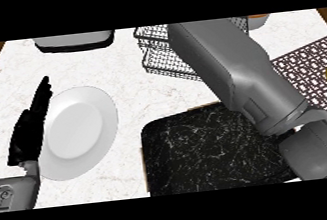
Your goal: Pick the bell pepper from the tray and place it in the tiered basket
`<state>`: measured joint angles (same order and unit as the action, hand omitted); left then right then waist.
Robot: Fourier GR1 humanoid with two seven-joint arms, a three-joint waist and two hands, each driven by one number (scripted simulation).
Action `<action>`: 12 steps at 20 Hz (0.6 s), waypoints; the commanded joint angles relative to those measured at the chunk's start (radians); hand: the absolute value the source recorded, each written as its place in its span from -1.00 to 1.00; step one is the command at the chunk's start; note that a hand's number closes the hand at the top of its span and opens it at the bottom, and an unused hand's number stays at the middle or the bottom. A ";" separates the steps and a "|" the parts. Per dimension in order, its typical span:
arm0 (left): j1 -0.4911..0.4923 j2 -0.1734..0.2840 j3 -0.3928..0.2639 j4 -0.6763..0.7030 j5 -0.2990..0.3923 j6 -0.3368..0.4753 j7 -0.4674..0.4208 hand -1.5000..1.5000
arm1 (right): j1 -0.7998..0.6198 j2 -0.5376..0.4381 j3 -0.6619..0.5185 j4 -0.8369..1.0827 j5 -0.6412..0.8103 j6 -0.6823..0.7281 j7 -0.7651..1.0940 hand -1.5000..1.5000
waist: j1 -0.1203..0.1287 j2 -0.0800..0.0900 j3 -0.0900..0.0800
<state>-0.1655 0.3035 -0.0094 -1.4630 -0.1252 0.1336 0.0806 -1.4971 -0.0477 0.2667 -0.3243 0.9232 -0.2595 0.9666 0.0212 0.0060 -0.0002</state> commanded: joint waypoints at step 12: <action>0.021 0.019 0.031 -0.031 0.006 -0.036 0.005 0.00 | 0.156 -0.010 -0.127 -0.166 -0.040 -0.296 -0.018 -1.00 | -0.013 -0.008 0.000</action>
<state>-0.1504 0.3095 0.0163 -1.4635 -0.1227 0.1131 0.0641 -1.3546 -0.0469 0.1517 -0.4316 0.8736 -0.4691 0.9311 0.0121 0.0023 0.0001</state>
